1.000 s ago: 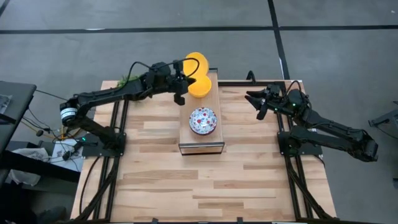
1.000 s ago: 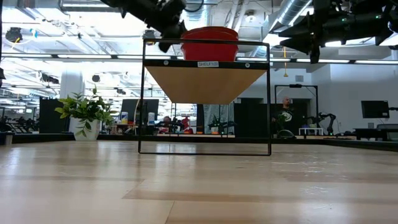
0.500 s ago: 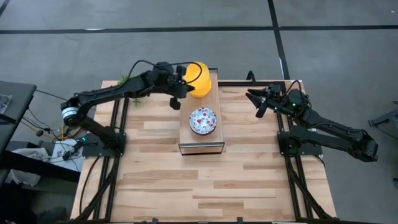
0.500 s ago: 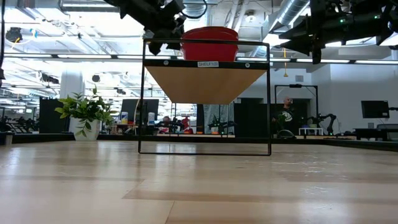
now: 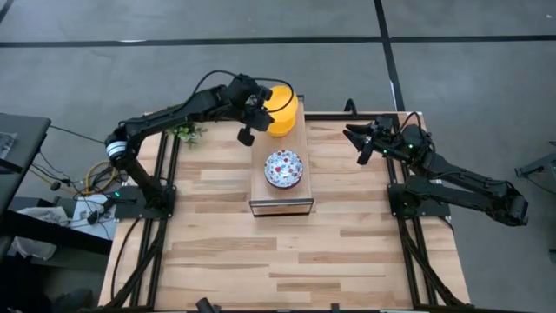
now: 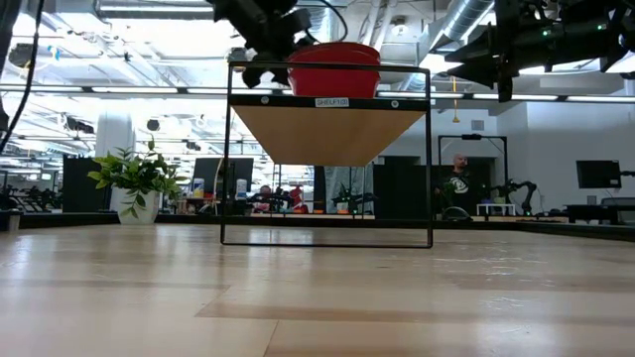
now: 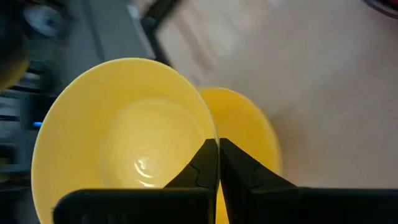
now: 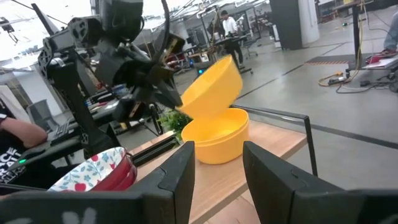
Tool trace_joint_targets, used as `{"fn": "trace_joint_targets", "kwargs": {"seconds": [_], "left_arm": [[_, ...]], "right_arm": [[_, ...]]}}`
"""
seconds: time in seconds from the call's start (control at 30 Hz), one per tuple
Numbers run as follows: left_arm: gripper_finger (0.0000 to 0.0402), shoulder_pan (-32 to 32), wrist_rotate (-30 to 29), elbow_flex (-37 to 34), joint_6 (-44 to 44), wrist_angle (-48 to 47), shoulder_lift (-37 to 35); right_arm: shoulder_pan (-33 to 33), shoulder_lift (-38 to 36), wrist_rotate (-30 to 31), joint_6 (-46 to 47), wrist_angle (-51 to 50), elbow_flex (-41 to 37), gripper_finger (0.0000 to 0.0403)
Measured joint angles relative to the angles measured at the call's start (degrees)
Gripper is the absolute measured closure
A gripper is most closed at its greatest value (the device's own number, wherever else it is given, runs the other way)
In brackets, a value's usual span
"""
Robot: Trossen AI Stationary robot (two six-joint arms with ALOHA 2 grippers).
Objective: Pick & Place Mini bowls
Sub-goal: Stack the yellow bowl on top of the yellow bowl on the shelf
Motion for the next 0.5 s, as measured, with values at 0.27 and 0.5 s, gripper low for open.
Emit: {"fn": "trace_joint_targets", "kwargs": {"seconds": [0.27,0.5], "left_arm": [[0.0396,0.2,0.9,2.2,0.0,-5.5,1.2],[0.0396,0.2,1.5,2.2,-0.5,-6.5,1.2]], "right_arm": [[0.0,0.0,0.0,0.0,0.0,0.0,0.0278],[0.0,0.0,0.0,0.0,0.0,0.0,0.0278]]}}
